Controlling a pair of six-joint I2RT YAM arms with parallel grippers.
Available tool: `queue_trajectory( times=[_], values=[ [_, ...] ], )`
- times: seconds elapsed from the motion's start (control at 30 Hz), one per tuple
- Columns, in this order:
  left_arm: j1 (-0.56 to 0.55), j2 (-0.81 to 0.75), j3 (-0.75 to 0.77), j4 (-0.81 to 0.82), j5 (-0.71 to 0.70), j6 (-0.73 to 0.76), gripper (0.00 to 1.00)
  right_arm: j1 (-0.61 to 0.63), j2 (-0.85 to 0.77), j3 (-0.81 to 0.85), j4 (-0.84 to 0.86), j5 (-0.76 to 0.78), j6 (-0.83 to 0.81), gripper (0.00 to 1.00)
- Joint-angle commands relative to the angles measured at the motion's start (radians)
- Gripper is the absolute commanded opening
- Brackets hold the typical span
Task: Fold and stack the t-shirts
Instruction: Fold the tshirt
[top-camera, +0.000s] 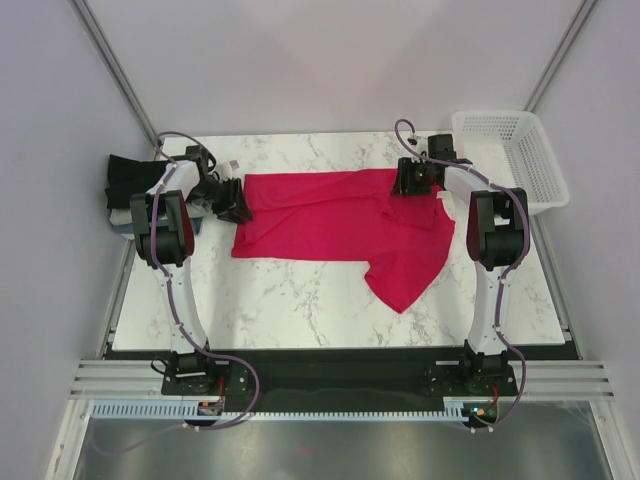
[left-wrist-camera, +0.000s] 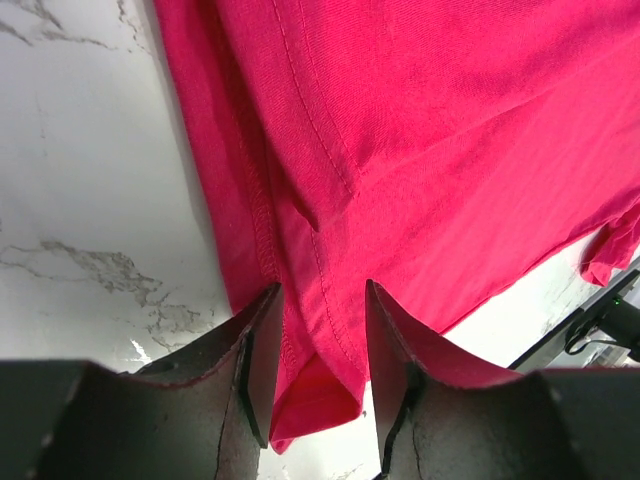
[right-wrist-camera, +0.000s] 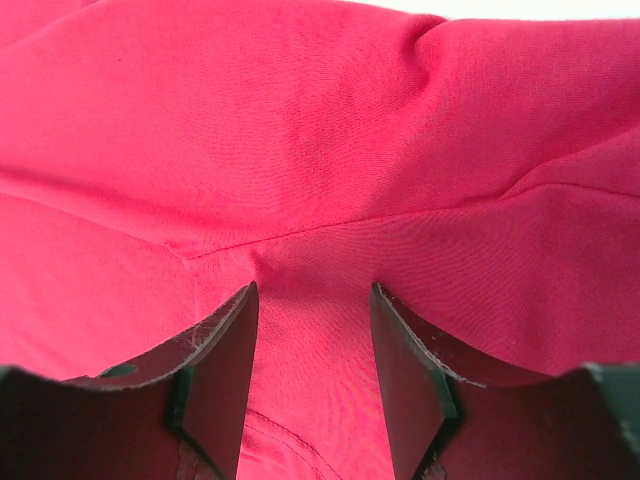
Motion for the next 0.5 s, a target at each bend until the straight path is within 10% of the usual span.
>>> queue_trajectory(
  times=[0.0,0.47],
  values=[
    [0.003,-0.006,0.024,0.002,0.017,-0.02,0.45,-0.001,0.031,0.01,0.006,0.03,-0.023,0.57],
    [-0.002,-0.024,0.011,0.002,-0.006,-0.028,0.4,0.005,0.034,0.009,0.008,0.036,-0.026,0.57]
  ],
)
